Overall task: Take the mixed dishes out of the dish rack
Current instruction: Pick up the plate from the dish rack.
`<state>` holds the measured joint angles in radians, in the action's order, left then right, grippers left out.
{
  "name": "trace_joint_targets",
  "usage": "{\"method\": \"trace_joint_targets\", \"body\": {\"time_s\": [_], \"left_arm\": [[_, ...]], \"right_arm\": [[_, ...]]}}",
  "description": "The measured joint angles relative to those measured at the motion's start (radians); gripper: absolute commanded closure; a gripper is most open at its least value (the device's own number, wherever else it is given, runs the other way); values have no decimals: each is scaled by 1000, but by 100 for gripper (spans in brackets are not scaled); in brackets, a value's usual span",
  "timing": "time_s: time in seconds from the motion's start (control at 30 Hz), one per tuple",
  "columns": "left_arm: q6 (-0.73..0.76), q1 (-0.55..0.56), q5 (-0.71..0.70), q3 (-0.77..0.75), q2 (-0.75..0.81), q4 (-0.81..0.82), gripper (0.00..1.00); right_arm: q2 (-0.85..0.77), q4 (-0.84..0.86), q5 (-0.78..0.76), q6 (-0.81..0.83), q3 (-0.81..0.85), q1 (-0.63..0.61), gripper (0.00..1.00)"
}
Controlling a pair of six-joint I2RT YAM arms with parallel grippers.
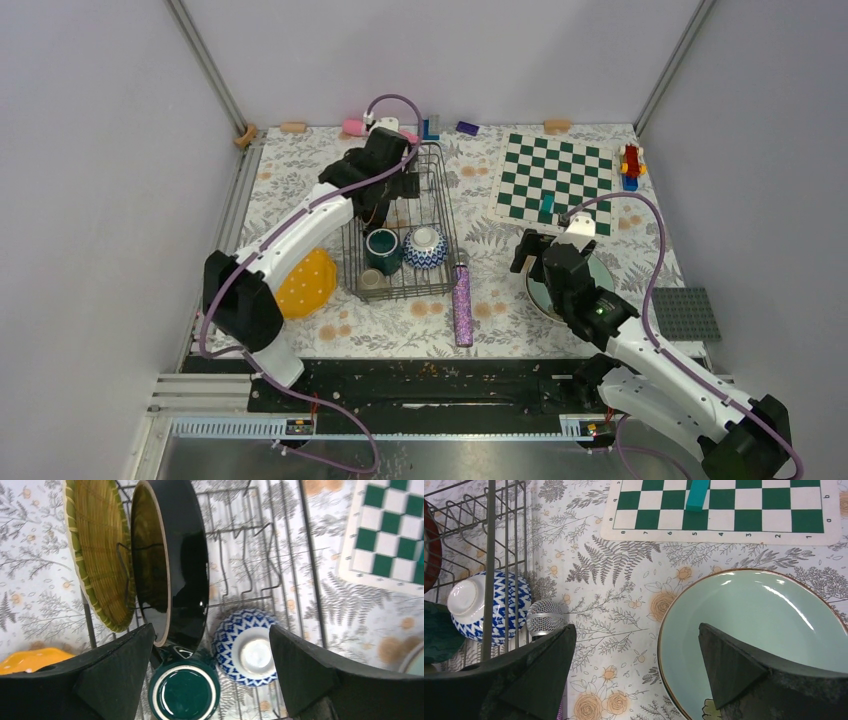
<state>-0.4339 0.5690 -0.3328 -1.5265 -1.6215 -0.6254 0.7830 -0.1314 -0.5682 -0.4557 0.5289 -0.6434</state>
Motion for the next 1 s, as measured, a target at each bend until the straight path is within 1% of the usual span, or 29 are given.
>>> {"method": "trace_joint_targets", "body": {"time_s": [0.07, 0.27, 0.37, 0.47, 0.53, 0.77, 1.0], "left_arm": [[9, 2, -27, -21, -38, -27, 16], [20, 4, -116, -77, -118, -75, 30], [23, 4, -145, -96, -146, -88, 34], [23, 5, -171, -111, -177, -92, 35], [23, 4, -188, -117, -196, -95, 39], [21, -5, -223, -163, -274, -121, 46], [18, -12, -257, -169, -291, -142, 53]], "right_arm": [[2, 0, -7, 4, 0, 0, 0], [11, -10, -23, 9, 0, 0, 0], [15, -11, -27, 12, 0, 0, 0], [18, -11, -37, 14, 0, 0, 0], [20, -12, -43, 14, 0, 0, 0], [31, -13, -44, 17, 0, 0, 0], [31, -13, -51, 19, 0, 0, 0]]}}
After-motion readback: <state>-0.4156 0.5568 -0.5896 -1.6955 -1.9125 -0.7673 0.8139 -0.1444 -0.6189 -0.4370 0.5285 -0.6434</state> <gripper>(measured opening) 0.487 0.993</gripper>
